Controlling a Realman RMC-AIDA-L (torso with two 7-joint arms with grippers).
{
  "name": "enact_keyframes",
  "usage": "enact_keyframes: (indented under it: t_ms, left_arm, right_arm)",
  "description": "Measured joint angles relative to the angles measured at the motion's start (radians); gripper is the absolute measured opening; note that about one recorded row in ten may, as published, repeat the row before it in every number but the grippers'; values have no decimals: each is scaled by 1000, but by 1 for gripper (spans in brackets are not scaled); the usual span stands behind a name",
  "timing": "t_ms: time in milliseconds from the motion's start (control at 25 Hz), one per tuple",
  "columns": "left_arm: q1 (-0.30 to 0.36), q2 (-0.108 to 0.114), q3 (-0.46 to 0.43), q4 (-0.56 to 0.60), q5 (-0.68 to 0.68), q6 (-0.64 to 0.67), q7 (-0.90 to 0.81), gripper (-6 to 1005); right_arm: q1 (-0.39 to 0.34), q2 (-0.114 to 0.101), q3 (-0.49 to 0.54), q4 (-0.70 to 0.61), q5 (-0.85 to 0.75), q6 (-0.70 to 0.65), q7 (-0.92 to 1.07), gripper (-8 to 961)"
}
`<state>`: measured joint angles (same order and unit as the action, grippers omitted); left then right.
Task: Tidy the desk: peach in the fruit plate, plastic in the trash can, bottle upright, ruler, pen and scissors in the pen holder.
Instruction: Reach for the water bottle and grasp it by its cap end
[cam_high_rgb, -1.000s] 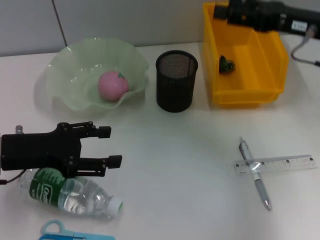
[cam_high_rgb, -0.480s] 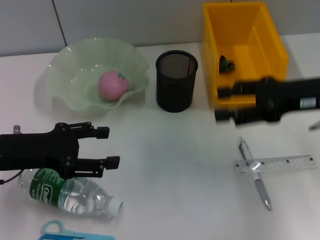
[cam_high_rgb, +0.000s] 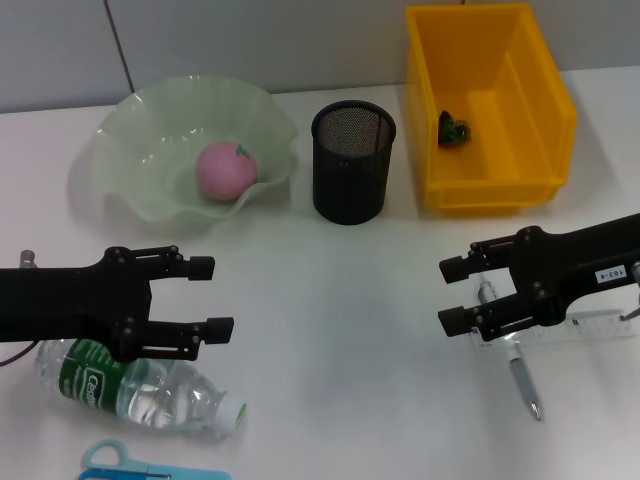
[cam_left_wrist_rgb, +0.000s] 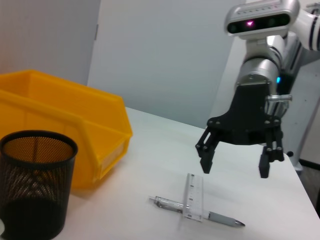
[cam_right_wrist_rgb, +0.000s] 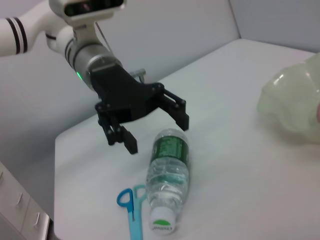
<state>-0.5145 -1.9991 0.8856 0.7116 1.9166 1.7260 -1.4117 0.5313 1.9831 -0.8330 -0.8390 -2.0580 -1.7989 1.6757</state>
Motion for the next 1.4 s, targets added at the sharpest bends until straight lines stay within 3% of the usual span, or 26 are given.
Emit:
enact_keyframes:
  t_ms: [240,560,640,680,880,1240,1280,1400]
  left_arm:
    - [-5,-6,23,106,39,56,-18,735]
    - [-32,-13,148,339,107,85,-89,732]
    - [-53,-20,163,370,151,88,-95,731]
    - [-86,-34,174,389,218,97,-96,731]
    - [-164,-60,194,397,360,120,-98,728]
    - [-218,-65,291,452,407,159,-136,724]
    - [-229,-68,341,482,409,174,-158,724]
    - [-231,-70,383,494,409,176,-169,722]
  right_arm:
    - [16,-8,0,9,-49,0,34,801]
    - [36,-9,0,9,-104,-7,100,801]
    - [39,-10,0,9,-110,-7,116,801]
    - [41,-11,2,9,-112,-7,127,801]
    - [44,-12,9,9,-113,-7,147,801]
    - [58,-21,13,12,-113,1,181,801]
    - [61,-23,13,13,-113,1,184,801]
    - [61,-25,12,15,-113,-1,187,801]
